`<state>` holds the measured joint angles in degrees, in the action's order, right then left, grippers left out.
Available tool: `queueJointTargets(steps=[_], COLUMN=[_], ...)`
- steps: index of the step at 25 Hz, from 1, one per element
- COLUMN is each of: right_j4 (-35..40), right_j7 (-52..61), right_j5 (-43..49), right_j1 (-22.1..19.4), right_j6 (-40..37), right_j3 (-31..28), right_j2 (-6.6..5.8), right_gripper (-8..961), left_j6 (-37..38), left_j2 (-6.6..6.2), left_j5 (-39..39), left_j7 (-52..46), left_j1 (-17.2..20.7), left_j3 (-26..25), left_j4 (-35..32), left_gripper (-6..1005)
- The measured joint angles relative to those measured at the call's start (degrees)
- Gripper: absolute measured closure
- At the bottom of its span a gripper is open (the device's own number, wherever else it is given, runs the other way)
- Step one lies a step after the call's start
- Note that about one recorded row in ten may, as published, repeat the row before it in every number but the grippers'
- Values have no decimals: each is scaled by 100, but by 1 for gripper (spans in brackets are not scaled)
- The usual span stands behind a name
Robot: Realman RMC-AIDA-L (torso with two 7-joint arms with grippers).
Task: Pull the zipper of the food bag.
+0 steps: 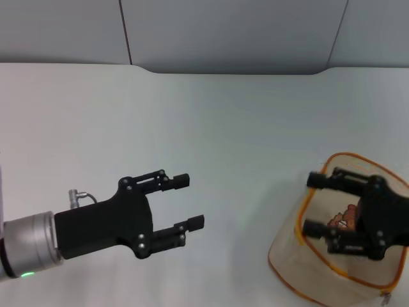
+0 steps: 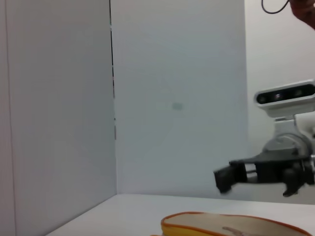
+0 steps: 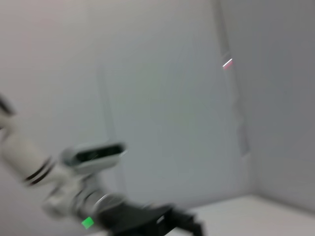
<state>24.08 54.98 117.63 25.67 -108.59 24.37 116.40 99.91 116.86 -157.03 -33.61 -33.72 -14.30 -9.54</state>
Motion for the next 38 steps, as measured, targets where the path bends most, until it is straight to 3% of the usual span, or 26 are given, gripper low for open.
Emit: queueJointTargets(steps=[5,13,38], right_j4=[67,148,183], right_j7=[175,230,12], right_j5=[4,6,-43], right_j1=[231,341,278], right_j6=[6,94,383], right_j3=[651,847,806], right_j2=[-31,20,171], right_gripper=[202,164,164], left_j6=[320,419,446], left_j2=[-15,-11,22], left_j5=[-24,-16,1], left_j7=[-118,-253,-195], left_j1=[14,2,70], left_j3=[166,270,215], left_j4=[-212,-382,-391], left_gripper=[323,222,221])
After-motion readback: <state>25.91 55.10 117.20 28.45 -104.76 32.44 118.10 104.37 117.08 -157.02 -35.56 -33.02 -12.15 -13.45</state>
